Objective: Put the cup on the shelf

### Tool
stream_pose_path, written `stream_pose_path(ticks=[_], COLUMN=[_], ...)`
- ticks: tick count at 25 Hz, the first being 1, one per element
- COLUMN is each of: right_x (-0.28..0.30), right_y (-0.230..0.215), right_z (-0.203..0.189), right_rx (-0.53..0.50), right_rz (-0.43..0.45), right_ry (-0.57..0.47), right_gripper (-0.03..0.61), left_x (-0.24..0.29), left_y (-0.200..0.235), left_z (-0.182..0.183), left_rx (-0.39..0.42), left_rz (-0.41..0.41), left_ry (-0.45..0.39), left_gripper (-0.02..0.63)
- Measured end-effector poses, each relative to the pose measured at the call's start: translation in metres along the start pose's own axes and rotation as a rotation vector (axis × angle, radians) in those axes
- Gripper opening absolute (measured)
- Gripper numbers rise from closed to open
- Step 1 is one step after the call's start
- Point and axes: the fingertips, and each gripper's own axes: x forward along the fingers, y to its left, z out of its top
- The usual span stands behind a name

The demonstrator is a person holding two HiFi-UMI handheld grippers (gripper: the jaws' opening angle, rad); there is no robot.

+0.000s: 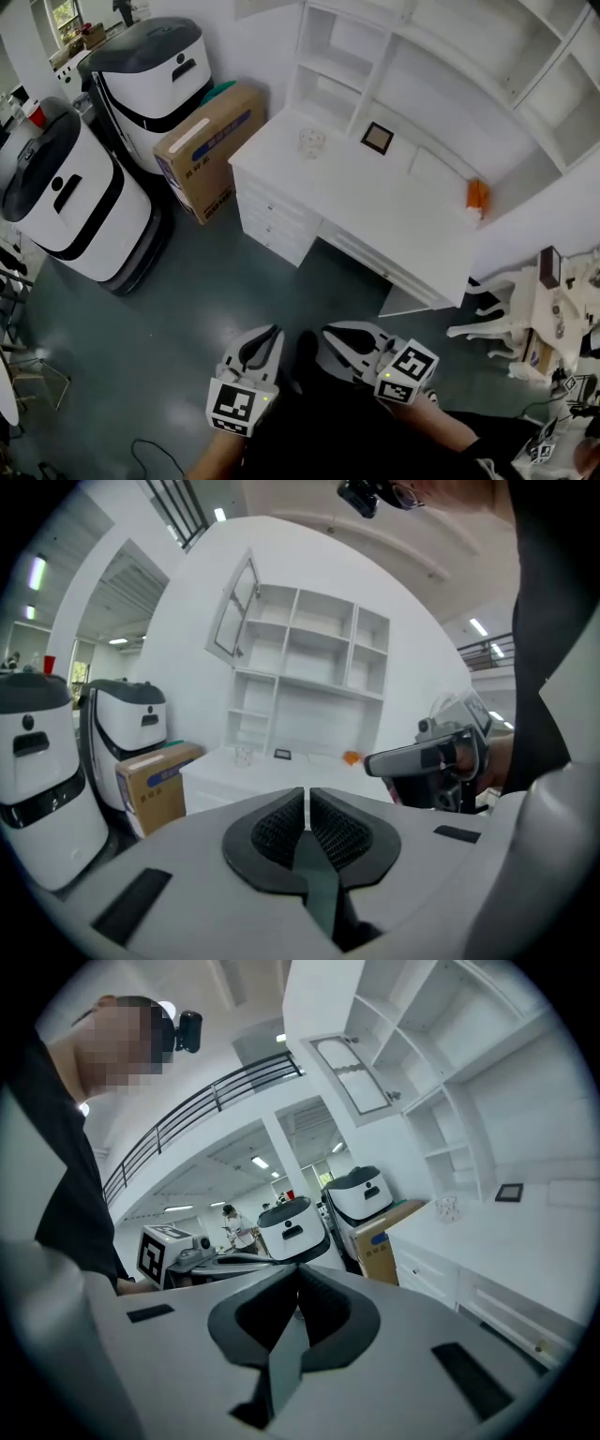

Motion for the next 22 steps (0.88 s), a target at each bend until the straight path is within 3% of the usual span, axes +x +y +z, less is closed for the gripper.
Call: stream_pose_path(ticks=[4,13,18,22], right_x=[-0.026,-0.077,-0.089,-0.099], right_y=[0.014,0.021,0.025,0.026], right_z=[0.007,0.026,0.025,0.023], right_rx=[-0.068,-0.131,-0.121,-0.111], right_rz=[-0.016,0.004,0.013,0.001], right_ry=[-0.05,-0.145,-0.167,-0.179], right_gripper=[0.015,0.015,0.015,0.015], left_x=[-0.019,-0.028,-0.018,-0.017], left_y=[-0.007,-0.049,-0.078,-0.086], left_z=[-0.003,0.039,0.051,0.05], left_rx=[-0.167,-0.015,0.059,0.071], left_rz=[0.044,0.086,0.052,0.041], left_ry=[-0.025,-0.068,-0.08,-0.069], left_gripper=[0.029,0.028,0.028,0.028])
